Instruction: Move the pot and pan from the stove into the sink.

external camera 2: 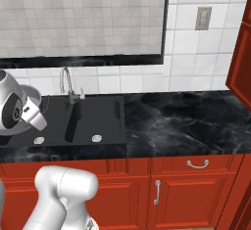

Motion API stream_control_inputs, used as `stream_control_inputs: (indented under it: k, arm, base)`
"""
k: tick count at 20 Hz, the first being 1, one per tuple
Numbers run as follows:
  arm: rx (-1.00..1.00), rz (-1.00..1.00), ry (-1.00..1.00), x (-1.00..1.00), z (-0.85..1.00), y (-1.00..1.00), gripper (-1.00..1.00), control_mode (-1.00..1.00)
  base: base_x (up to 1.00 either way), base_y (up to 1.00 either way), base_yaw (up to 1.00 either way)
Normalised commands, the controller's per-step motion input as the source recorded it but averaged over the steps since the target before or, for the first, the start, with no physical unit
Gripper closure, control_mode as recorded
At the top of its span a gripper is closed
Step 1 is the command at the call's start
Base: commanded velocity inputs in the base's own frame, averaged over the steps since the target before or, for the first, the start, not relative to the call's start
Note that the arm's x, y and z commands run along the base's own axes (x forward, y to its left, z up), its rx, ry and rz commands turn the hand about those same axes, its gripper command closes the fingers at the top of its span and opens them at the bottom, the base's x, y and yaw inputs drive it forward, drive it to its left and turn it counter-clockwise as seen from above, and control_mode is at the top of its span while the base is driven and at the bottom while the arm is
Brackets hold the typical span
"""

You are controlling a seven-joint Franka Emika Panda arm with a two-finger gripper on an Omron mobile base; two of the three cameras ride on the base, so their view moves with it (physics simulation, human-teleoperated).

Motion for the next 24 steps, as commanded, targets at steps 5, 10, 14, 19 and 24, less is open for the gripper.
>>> stream_control_inputs:
  k: [5, 10, 14, 19, 24]
  arm:
    - [-0.01, -0.03, -0.04, 0.39, -0.16, 0.37, 1.00, -1.00]
    - [-0.03, -0.04, -0.07, 0.27, -0.13, 0.23, 1.00, -1.00]
    - [0.00, 0.00, 0.00, 0.00, 0.00, 0.03, 1.00, -1.00]
    - [0.00, 0.00, 0.00, 0.04, -0.14, 0.07, 1.00, -1.00]
    - [0.00, 0.01, 0.00, 0.11, -0.32, 0.17, 1.00, -1.00]
  base:
    - [0.00, 0.00, 0.00]
    - [0.00, 0.00, 0.00]
    - [0.00, 0.00, 0.00]
    - [0.00, 0.00, 0.00]
    - [0.00, 0.00, 0.00]
